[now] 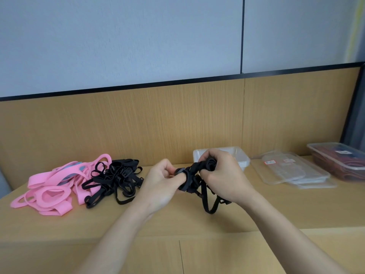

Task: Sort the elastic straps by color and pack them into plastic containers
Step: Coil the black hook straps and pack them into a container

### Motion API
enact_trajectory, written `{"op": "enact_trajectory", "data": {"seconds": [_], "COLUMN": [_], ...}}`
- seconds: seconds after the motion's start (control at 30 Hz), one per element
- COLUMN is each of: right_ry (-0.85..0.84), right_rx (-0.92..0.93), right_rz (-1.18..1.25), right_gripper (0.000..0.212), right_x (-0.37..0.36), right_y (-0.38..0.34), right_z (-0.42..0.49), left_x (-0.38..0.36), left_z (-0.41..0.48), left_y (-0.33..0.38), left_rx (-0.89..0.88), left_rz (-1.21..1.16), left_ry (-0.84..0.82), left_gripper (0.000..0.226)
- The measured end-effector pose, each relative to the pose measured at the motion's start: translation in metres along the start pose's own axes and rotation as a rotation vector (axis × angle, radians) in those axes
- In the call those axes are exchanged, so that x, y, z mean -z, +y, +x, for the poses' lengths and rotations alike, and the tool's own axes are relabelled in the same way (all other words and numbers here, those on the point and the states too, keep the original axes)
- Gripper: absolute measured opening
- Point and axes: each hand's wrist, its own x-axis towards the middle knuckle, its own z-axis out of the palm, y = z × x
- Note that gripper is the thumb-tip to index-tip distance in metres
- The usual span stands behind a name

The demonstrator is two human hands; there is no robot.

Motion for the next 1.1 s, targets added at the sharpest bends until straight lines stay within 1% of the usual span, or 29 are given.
{"op": "enact_trajectory", "data": {"seconds": [0.07, 0.13, 0.23, 0.33, 0.37, 0.5, 0.57, 0.63, 0.7, 0.8, 0.97, 1.03, 1.1], "right_ry": [-0.006, -0.022, -0.062, -0.128, -0.139, -0.185, -0.232, -0.264, -0.277, -0.264, -0.213, -0.184, -0.169], "right_rx": [0.003, 0.014, 0.031, 0.04, 0.038, -0.004, -0.027, -0.046, -0.058, -0.102, -0.173, -0.206, -0.227], "right_rz": [0.001, 0.0, 0.02, 0.116, 0.154, 0.282, 0.352, 0.424, 0.481, 0.481, 0.499, 0.51, 0.501], "right_gripper": [0.015, 0.014, 0.021, 0.034, 0.034, 0.017, 0.01, 0.007, 0.008, 0.012, 0.017, 0.016, 0.018], "right_x": [-0.001, -0.004, -0.012, -0.02, -0.023, -0.031, -0.036, -0.037, -0.036, -0.03, -0.028, -0.027, -0.026], "right_y": [-0.003, -0.006, -0.009, -0.012, -0.012, -0.009, -0.004, 0.0, 0.006, 0.016, 0.032, 0.037, 0.04], "right_z": [-0.003, -0.006, -0.012, -0.019, -0.021, -0.028, -0.03, -0.031, -0.033, -0.033, -0.03, -0.03, -0.029], "left_x": [-0.001, -0.002, -0.004, -0.005, -0.005, -0.006, -0.006, -0.007, -0.007, -0.006, -0.007, -0.007, -0.007], "left_z": [0.002, 0.005, 0.011, 0.013, 0.013, 0.014, 0.014, 0.014, 0.012, 0.007, 0.0, -0.003, -0.006], "left_y": [-0.002, -0.006, -0.013, -0.015, -0.014, -0.005, 0.0, 0.004, 0.007, 0.009, 0.008, 0.005, 0.001], "left_rx": [-0.02, -0.035, -0.039, -0.016, 0.002, 0.094, 0.11, 0.119, 0.146, 0.183, 0.203, 0.191, 0.169], "left_rz": [0.012, -0.032, -0.186, -0.368, -0.436, -0.721, -0.841, -0.98, -1.085, -1.184, -1.215, -1.204, -1.178], "left_ry": [0.091, 0.166, 0.254, 0.309, 0.325, 0.351, 0.317, 0.27, 0.234, 0.188, 0.067, 0.016, -0.069], "left_gripper": [0.034, 0.031, 0.021, 0.018, 0.017, 0.015, 0.012, 0.015, 0.014, 0.009, 0.016, 0.024, 0.033]}}
